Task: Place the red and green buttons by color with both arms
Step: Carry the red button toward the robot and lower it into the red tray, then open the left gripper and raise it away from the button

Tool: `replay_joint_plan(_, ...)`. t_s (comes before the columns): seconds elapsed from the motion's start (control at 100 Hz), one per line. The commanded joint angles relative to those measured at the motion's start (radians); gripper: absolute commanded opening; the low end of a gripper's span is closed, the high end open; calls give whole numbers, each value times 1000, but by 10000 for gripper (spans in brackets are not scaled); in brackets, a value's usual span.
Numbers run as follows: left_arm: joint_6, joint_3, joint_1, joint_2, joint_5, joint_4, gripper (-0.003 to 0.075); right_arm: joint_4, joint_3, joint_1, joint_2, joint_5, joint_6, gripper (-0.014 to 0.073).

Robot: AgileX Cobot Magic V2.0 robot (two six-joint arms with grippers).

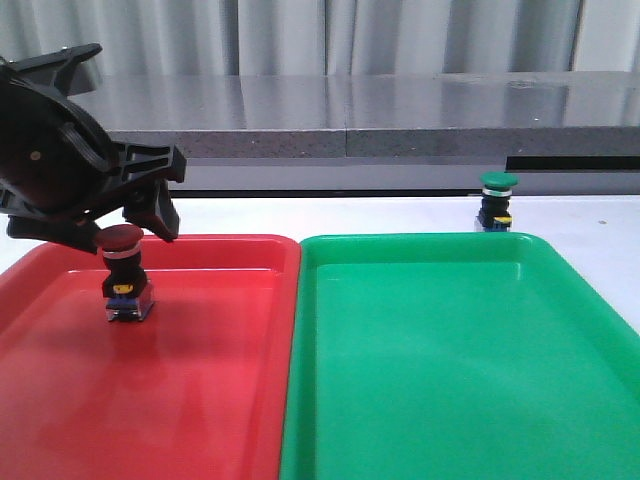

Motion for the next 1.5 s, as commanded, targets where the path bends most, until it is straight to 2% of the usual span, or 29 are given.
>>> replay_joint_plan(0.0,-10,-23,-17,-36,-54,-11,529,-12,-17,-4,-19,-89,2,-67)
replay_joint_plan(0.31,-10,-23,-12,-54,-54,-11,529,-12,-17,-4,-19,-89,2,-67)
replay_joint_plan(0.54,0,-23,29,-119,-56,5,529,-12,-17,-4,-19,-89,2,-67)
replay_joint_plan(0.96,2,-19,117,-414,-17,127,527,-12,-17,-4,-19,-89,2,-67)
replay_joint_plan(1.17,2,89,125,-642,-44,191,527,-12,-17,-4,-19,-89,2,-67)
replay_joint_plan(1.49,2,375,125,-1022,-60,260,527,-12,-17,-4,-19,-89,2,-67)
